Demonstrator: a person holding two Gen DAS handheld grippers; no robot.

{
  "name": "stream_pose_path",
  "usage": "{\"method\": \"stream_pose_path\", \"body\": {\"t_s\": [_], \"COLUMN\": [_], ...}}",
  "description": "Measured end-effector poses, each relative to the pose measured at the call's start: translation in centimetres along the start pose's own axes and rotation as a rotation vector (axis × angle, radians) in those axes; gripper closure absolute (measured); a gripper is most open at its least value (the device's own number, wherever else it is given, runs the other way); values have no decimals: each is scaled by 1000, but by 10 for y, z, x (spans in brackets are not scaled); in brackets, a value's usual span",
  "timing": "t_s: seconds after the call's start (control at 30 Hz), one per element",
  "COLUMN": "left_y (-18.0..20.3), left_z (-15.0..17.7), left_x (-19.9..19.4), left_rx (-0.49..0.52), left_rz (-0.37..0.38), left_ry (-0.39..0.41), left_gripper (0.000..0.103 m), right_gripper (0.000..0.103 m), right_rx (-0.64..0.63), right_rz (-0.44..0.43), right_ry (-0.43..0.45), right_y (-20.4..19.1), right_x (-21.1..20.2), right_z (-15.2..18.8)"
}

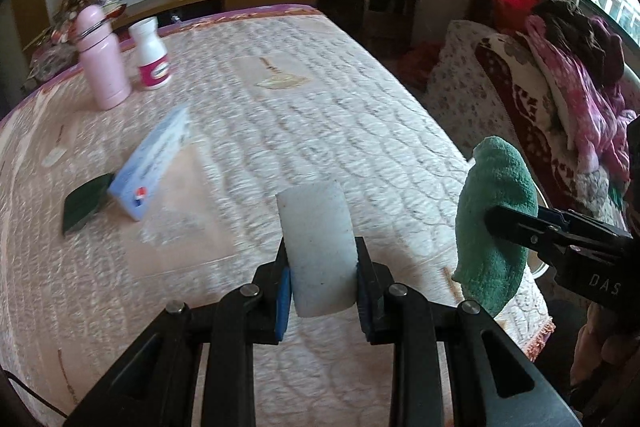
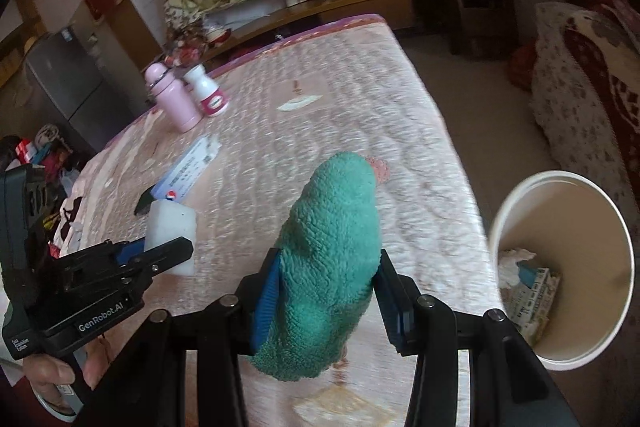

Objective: Collect trash
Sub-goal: 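Carry the sponge block and green cloth over the white bin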

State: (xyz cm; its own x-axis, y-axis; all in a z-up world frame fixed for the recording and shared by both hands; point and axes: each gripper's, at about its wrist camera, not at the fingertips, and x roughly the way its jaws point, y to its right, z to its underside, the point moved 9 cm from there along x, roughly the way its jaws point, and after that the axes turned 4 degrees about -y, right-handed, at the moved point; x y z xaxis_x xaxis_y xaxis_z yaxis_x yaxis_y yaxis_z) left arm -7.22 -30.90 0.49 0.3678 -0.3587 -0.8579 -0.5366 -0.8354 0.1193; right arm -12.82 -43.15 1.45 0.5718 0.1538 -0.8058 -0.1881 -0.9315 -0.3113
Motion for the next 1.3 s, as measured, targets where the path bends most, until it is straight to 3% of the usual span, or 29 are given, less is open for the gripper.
{"method": "stream_pose_path", "body": {"t_s": [0.77, 0.93, 1.3], "left_y": [148, 173, 214], "left_z": [-36, -40, -43], "left_x": [43, 54, 79], "left_rx": [189, 199, 234], "left_rz": [99, 141, 161], "left_ry": [-22, -33, -69], "left_gripper": [74, 74, 74], "right_gripper": [55, 55, 55], "right_rx": [227, 256, 339], "right_rz": [134, 180, 221], "right_ry": [62, 67, 59], "right_y": [149, 177, 225], "right_x": [-54, -61, -65], "right_z": [16, 22, 38]}}
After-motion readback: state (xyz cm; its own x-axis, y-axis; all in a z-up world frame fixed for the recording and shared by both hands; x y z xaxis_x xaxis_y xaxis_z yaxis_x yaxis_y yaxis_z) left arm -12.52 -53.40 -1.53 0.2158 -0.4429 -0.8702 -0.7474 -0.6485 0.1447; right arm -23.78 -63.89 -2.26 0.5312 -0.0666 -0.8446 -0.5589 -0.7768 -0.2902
